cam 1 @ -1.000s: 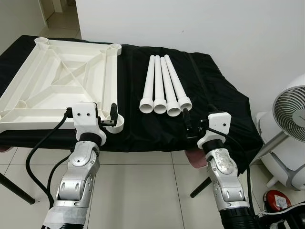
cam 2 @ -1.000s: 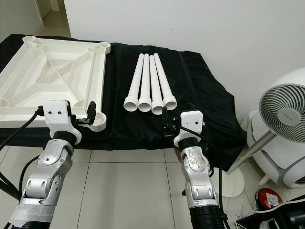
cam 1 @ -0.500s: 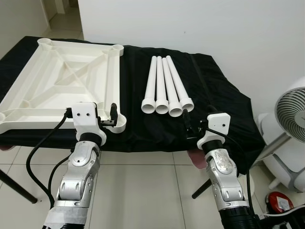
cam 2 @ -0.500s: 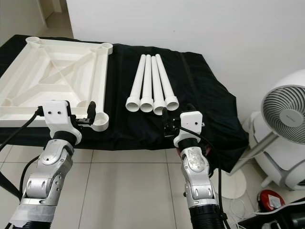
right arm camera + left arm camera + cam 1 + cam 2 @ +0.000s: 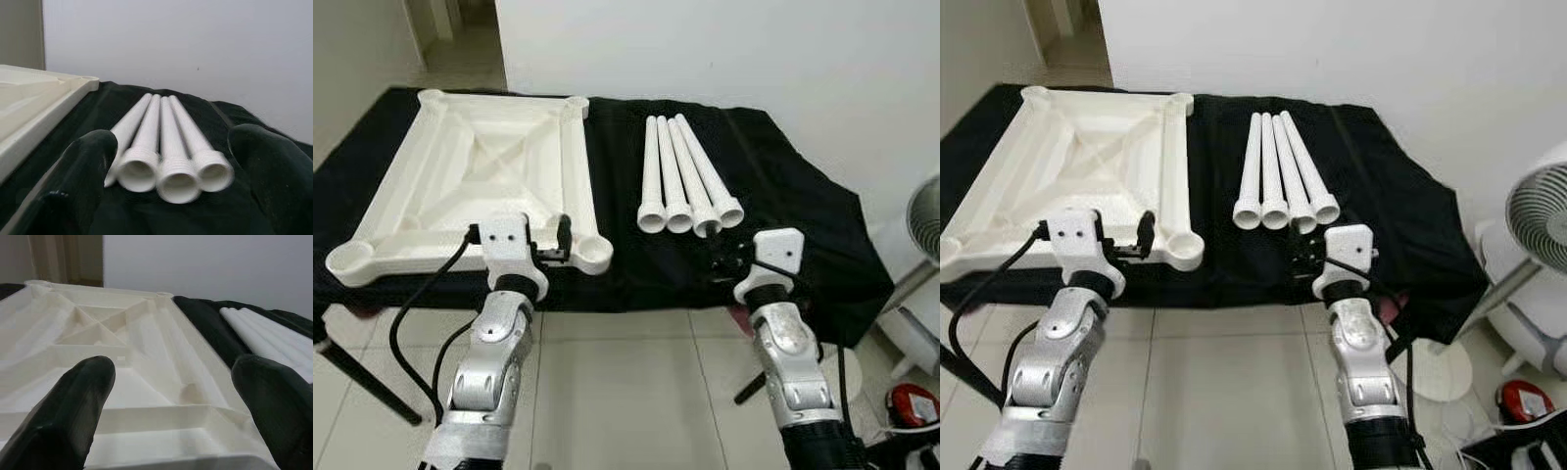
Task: Building children table
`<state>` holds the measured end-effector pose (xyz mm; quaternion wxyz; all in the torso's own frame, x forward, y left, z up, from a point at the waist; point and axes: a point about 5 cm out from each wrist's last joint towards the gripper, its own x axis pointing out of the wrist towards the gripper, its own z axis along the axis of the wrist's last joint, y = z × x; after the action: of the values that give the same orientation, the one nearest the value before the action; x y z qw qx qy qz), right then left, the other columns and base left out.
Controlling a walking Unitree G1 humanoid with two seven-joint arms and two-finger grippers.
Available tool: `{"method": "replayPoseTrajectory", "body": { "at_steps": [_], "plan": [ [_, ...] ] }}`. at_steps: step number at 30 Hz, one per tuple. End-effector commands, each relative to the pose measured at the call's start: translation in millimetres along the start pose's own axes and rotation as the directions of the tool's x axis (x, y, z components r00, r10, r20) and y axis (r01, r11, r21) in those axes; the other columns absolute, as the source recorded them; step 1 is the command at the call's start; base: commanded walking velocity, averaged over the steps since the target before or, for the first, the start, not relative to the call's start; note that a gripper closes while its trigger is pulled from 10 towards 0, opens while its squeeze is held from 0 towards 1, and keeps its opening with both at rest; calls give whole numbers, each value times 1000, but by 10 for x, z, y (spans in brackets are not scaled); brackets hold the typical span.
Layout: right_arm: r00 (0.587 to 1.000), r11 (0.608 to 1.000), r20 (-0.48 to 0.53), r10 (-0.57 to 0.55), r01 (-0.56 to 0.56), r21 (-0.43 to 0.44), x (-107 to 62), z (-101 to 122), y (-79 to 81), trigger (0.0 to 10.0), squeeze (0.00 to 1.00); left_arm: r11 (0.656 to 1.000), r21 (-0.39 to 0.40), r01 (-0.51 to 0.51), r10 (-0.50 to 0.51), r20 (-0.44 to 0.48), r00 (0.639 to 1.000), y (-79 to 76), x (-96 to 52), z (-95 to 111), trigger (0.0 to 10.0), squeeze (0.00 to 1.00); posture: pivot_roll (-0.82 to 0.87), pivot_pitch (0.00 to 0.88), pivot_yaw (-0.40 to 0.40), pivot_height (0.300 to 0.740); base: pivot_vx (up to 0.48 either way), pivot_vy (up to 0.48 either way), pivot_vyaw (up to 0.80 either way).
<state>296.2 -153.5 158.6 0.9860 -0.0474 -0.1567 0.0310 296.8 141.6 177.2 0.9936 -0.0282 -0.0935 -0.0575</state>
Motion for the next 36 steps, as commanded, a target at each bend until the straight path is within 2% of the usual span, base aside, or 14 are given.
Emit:
{"method": "replayPoseTrajectory", "body": {
  "at_steps": [1,10,18,31,36],
  "plan": [
    [1000,1000,3,17,-17,7,8,-4,61,10000,0,1000,10,-14,14,-10,1000,30,3,-15,10000,0,46,0,-118,740,0,409,0],
    [1000,1000,2,18,-18,4,8,-9,62,10000,0,999,43,-5,5,0,1000,-1,2,-2,10000,0,45,0,-118,740,0,0,0],
    [1000,1000,4,2,-2,0,16,-8,35,10000,0,998,51,46,-47,10,999,-53,-4,15,10000,0,44,0,-118,740,0,0,0],
    [1000,1000,5,-8,8,-2,31,-12,25,10000,0,998,47,47,-48,31,998,-35,16,50,10000,0,43,0,-113,740,0,0,0],
    [1000,1000,1,-11,11,-4,24,-21,14,10000,0,998,49,42,-44,33,999,-25,22,53,10000,0,41,0,-113,740,264,0,0]
  ]
}}
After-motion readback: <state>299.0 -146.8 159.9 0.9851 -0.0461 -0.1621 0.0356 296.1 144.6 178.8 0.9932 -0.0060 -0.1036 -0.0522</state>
